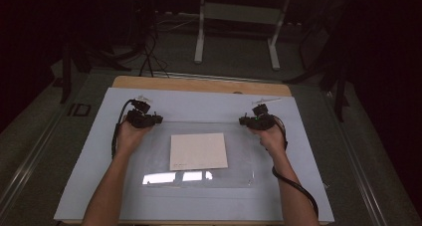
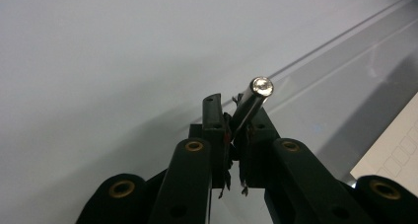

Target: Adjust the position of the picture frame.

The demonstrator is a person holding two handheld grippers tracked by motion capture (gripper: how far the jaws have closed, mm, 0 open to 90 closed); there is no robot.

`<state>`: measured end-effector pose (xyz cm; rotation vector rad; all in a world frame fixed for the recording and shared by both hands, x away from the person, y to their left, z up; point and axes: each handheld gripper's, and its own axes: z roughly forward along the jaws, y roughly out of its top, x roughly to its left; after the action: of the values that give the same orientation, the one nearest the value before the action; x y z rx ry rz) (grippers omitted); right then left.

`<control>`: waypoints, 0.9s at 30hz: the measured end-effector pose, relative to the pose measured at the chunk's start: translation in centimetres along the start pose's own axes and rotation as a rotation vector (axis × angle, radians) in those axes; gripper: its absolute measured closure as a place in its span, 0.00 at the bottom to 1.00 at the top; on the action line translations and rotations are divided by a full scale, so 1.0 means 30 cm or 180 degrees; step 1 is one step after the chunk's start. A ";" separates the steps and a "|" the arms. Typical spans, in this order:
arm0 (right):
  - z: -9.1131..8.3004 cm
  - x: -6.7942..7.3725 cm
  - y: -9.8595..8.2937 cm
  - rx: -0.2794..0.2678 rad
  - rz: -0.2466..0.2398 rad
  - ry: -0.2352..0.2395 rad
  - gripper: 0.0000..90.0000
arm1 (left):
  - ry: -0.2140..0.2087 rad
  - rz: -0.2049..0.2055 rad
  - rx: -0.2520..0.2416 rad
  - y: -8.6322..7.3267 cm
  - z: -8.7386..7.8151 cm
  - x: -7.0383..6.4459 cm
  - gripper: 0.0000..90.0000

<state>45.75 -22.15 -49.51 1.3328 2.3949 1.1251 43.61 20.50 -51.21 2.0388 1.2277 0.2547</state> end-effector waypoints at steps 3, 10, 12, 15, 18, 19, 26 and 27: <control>0.031 -0.013 -0.021 0.0056 0.0064 -0.0028 0.92 | 0.0034 -0.0008 0.0103 -0.015 0.038 0.000 0.93; 0.063 -0.016 -0.068 -0.0059 0.0166 -0.0123 0.91 | 0.0156 0.0116 0.0073 -0.018 0.042 -0.020 0.93; 0.062 -0.012 -0.069 -0.0067 0.0168 -0.0151 0.92 | 0.0181 0.0114 0.0075 -0.017 0.041 -0.024 0.93; 0.054 -0.005 -0.066 -0.0049 0.0119 -0.0188 0.92 | 0.0163 0.0107 0.0057 -0.015 0.042 -0.021 0.93; 0.053 -0.003 -0.074 -0.0022 0.0096 -0.0183 0.92 | 0.0179 0.0103 0.0043 -0.013 0.047 -0.020 0.93; 0.053 -0.003 -0.074 -0.0022 0.0096 -0.0183 0.92 | 0.0179 0.0103 0.0043 -0.013 0.047 -0.020 0.93; 0.054 -0.006 -0.079 -0.0057 0.0106 -0.0156 0.91 | 0.0112 -0.0055 -0.0006 -0.020 0.049 -0.013 0.90; 0.055 -0.006 -0.080 -0.0070 0.0111 -0.0152 0.91 | 0.0090 -0.0093 -0.0042 -0.023 0.049 -0.010 0.89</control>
<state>45.08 -22.18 -52.34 1.3836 2.3277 1.1122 43.71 19.74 -52.67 2.0108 1.2689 0.2778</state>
